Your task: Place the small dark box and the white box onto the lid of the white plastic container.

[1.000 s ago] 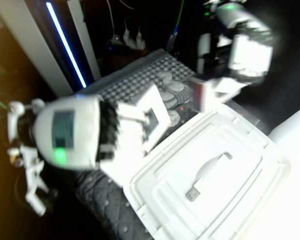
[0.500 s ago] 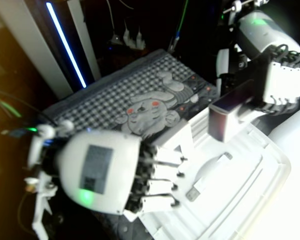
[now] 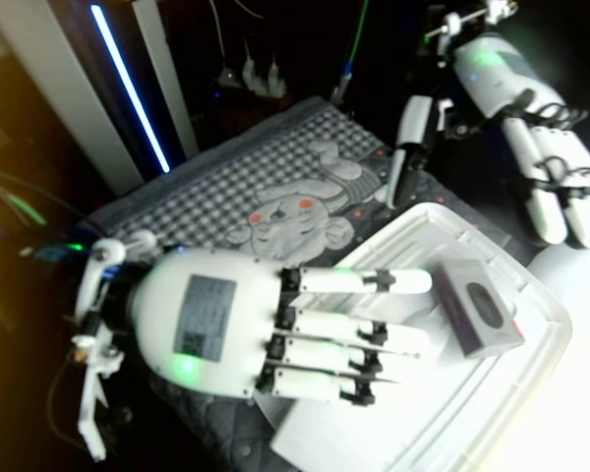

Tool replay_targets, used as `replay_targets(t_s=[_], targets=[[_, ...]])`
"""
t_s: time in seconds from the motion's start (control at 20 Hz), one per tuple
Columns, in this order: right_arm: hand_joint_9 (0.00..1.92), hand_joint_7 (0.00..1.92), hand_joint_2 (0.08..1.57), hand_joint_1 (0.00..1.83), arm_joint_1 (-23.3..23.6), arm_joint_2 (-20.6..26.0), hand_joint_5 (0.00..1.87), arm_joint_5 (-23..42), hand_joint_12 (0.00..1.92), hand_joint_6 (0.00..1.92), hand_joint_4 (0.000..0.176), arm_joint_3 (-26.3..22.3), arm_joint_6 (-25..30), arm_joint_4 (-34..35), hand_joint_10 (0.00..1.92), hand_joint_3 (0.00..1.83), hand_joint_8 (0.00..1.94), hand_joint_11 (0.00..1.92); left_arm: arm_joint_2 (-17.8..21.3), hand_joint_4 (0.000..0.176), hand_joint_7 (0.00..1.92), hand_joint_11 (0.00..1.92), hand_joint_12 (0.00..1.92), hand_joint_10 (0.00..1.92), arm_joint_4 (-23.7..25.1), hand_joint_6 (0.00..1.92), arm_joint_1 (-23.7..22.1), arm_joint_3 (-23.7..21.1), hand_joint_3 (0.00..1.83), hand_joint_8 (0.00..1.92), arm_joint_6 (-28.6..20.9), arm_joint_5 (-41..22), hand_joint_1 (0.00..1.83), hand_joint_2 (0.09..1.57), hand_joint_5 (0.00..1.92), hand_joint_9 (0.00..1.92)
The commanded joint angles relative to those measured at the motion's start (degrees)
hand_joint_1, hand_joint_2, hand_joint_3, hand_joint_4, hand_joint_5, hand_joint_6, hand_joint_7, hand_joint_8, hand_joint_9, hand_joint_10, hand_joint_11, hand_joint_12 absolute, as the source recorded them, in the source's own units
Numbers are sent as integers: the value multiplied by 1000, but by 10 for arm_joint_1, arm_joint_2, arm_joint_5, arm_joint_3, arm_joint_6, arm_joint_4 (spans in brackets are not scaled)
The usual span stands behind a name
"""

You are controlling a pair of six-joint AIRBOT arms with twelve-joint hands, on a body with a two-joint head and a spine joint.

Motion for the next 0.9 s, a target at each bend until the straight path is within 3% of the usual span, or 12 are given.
replay_targets(t_s=[0.0,0.05,0.15,0.2,0.25,0.3,0.35,0.4,0.45,0.6,0.8,0.85], targets=[[5,0,914,1076,5,15,0,81,53,0,158,-2,2,18,2,0,0,109,10,136,0,16,7,0,-3,0,-4,-5,0,0,0,-88,1014,873,0,0],[17,0,897,1062,5,20,0,90,65,0,144,-9,2,16,6,0,0,131,21,150,0,41,19,0,-2,0,-1,-17,0,0,0,-101,1005,866,0,0],[61,0,840,966,3,31,0,118,530,0,159,-26,2,15,2,13,0,61,46,141,0,57,29,0,-2,0,9,-47,0,0,0,-139,963,845,0,0],[23,0,832,944,-3,38,0,136,621,0,173,-36,2,15,0,7,0,11,59,151,0,61,32,0,1,0,15,-64,0,0,-1,-161,978,832,0,0],[4,0,822,962,-7,42,0,145,585,0,175,-41,2,16,0,2,0,1,65,99,0,42,25,0,2,0,18,-71,0,0,-1,-171,966,834,0,0],[19,0,819,887,-7,42,0,147,599,0,149,-42,2,16,4,0,0,0,65,83,0,68,38,0,2,0,19,-72,0,0,-1,-173,965,834,0,0],[24,0,806,848,-10,44,0,154,624,0,139,-45,2,16,4,0,0,0,69,137,0,36,27,0,2,0,21,-77,0,0,-1,-181,939,839,0,0],[11,0,776,833,-16,48,0,165,778,0,169,-50,2,18,4,0,0,0,75,159,0,27,24,0,2,0,27,-84,0,0,-2,-195,944,849,0,0],[1,0,752,864,-31,53,0,192,595,0,175,-57,2,26,0,0,0,0,84,173,0,22,23,0,2,0,36,-97,0,0,-5,-223,997,839,0,0],[0,0,750,866,-61,66,0,245,182,0,176,-73,3,47,0,0,0,0,101,176,0,45,42,2,2,0,55,-116,3,0,-21,-273,1020,830,0,90],[0,0,732,853,-98,79,0,313,500,0,176,-93,6,64,0,1,0,0,134,176,0,49,23,0,2,0,94,-149,0,0,-43,-355,948,801,0,0],[0,0,731,837,-108,82,0,327,570,0,176,-99,6,65,0,0,0,0,142,159,0,101,49,0,2,0,107,-159,2,0,-43,-379,930,817,0,0]])
